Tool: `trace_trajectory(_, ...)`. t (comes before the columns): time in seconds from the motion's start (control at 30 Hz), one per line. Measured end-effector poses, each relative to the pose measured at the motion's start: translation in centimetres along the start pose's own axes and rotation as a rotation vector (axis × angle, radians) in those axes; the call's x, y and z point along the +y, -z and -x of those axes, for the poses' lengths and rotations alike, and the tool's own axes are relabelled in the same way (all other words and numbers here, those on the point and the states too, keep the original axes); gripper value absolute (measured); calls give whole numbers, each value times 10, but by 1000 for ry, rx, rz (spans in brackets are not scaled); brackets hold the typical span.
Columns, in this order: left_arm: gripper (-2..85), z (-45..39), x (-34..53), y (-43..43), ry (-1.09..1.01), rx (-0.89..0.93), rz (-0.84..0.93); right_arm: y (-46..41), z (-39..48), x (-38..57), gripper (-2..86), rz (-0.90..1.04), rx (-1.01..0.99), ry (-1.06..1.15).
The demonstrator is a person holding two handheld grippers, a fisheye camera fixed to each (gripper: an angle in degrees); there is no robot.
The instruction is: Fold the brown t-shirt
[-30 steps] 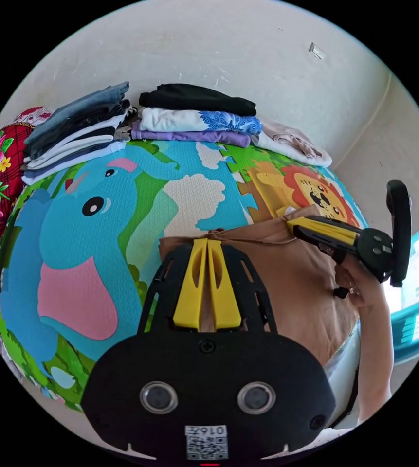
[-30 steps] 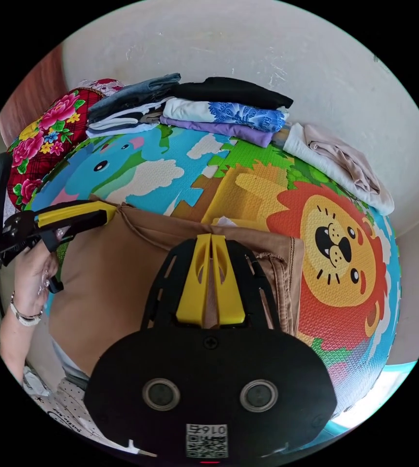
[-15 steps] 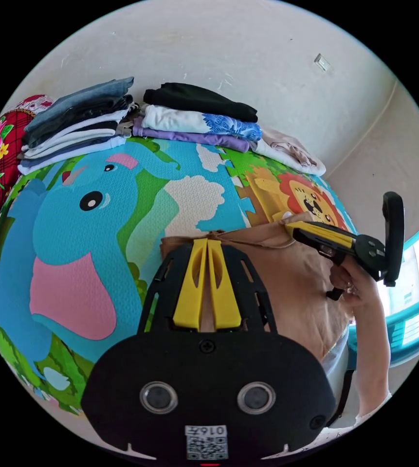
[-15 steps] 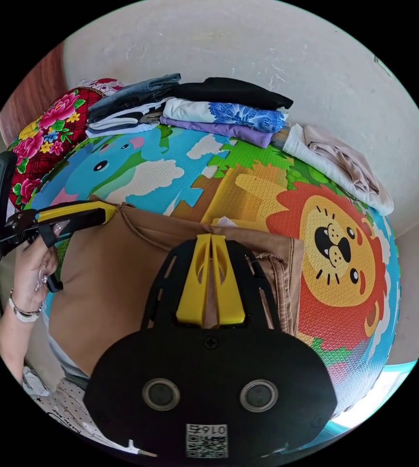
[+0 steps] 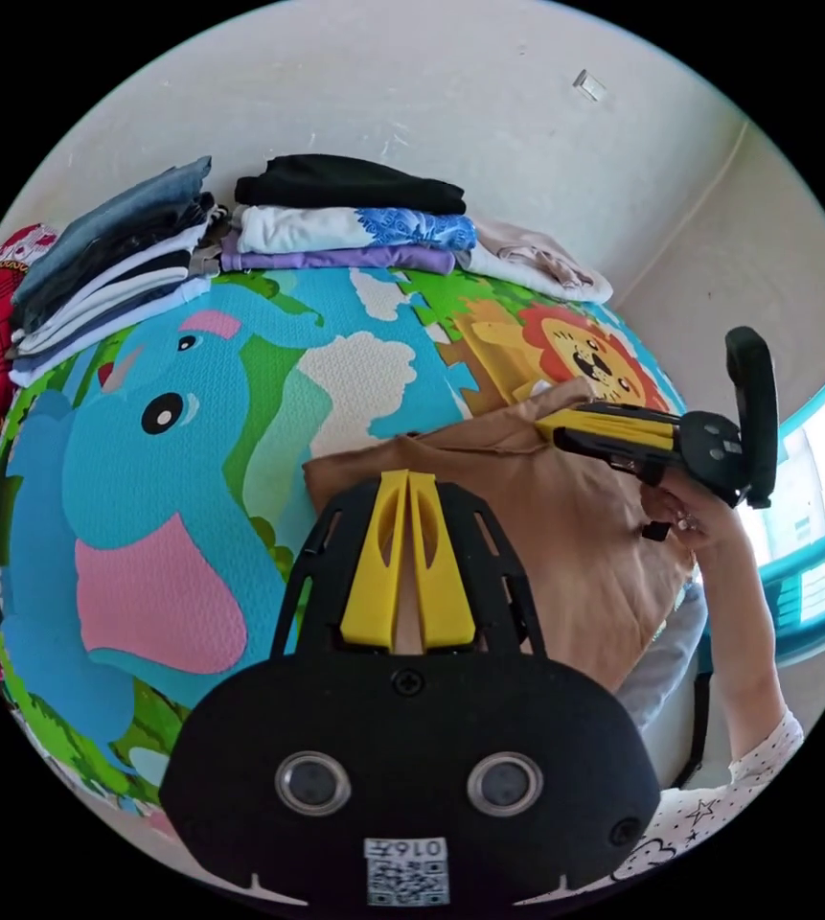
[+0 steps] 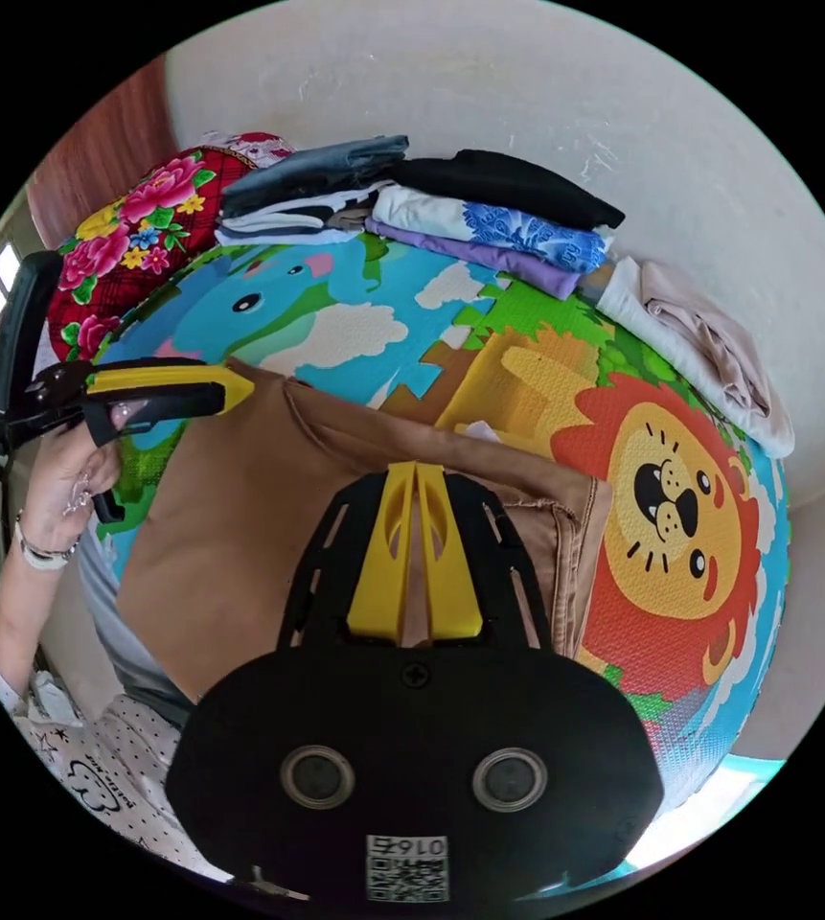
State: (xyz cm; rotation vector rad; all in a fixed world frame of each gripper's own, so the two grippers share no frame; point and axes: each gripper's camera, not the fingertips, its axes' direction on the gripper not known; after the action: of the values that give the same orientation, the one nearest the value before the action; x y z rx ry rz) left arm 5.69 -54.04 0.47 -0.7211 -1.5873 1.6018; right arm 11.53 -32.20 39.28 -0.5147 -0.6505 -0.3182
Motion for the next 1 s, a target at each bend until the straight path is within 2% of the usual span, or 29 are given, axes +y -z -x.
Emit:
trace_trajectory(0.3, -10, 11, 5, -2, -1, -16, -27, -10, -23, 15, -5, -51, -24, -72)
trace_trajectory(0.47, -10, 27, 17, 34, 2, 14, -83, 21, -41, 44, -5, -149, 116, -86)
trace_trajectory(0.6, -10, 17, 12, 41, -102, 143, -61, 26, -62, 60, -4, -71, -46, -8)
trace_trajectory(0.67, -10, 8, 6, 33, -120, 91, -39, 21, -69, 69, -4, -57, -85, 0)
trace_trajectory(0.77, -10, 4, -1, 12, -114, -87, 36, 4, -75, 74, -5, -1, -80, -17)
trace_trajectory(0.87, -10, 4, -1, 16, -123, -104, -4, 1, -82, 83, -5, -18, -115, -42)
trace_trajectory(0.93, -9, 11, 2, 30, -59, -145, -21, 5, -83, 91, -4, -25, -117, -41)
trace_trajectory(1.0, -9, 13, 21, 67, -103, -80, -93, 27, -80, 108, -4, -115, -44, -55)
